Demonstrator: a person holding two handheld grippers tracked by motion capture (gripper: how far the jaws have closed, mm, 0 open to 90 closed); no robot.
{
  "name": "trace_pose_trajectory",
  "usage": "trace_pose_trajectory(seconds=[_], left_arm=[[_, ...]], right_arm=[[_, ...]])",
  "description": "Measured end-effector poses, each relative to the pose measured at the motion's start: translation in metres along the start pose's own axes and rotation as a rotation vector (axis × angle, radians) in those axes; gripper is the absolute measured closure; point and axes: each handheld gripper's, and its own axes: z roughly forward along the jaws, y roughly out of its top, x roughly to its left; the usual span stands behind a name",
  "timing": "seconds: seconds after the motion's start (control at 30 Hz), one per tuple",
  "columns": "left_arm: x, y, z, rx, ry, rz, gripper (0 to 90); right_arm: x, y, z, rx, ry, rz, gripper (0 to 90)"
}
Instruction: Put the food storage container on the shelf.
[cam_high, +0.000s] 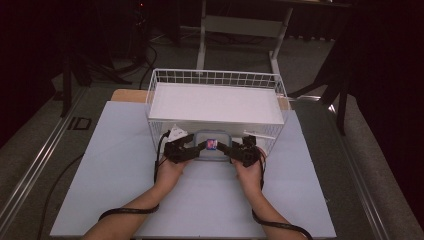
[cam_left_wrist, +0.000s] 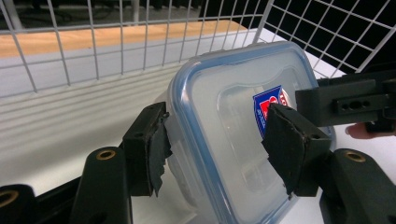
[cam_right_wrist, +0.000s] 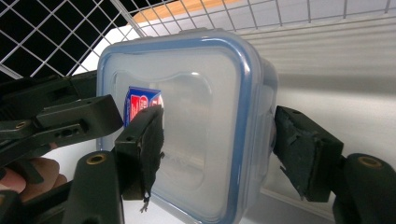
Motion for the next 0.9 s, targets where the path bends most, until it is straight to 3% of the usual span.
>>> trace_pose_trajectory(seconds=[0.13,0.23,0.53,0.67,0.77,0.9], left_arm=[[-0.0026,-0.0031,0.0002,-0.022,0.021,0.041,39.5],[-0.0016,-0.0043,0.0006,-0.027,0.021,0.038,38.3],[-0.0028,-0.0062,0.0005,-0.033,0.048,0.048,36.0],[-0.0052,-0.0089,-0.0002,-0.035,0.057,0.078,36.1],[-0.0050,-0.0098,-0.0005,-0.039,0.055,0.063,35.9],[-0.0068,-0.0084,-0.0042,-0.045,0.042,0.055,35.8]], right_arm=[[0.0006,-0.0003,0.0008,-0.007,-0.008,-0.001,33.7],[-0.0013,0.0003,0.0022,-0.018,-0.005,-0.022,33.4],[-0.0012,0.0026,0.0046,-0.012,-0.020,-0.013,31.8],[-0.0008,0.0025,0.0047,-0.013,-0.029,-0.042,31.2],[-0.0005,0.0030,0.0045,-0.013,-0.058,-0.068,33.2],[0.0013,0.0039,0.0023,-0.019,-0.054,-0.091,33.4]])
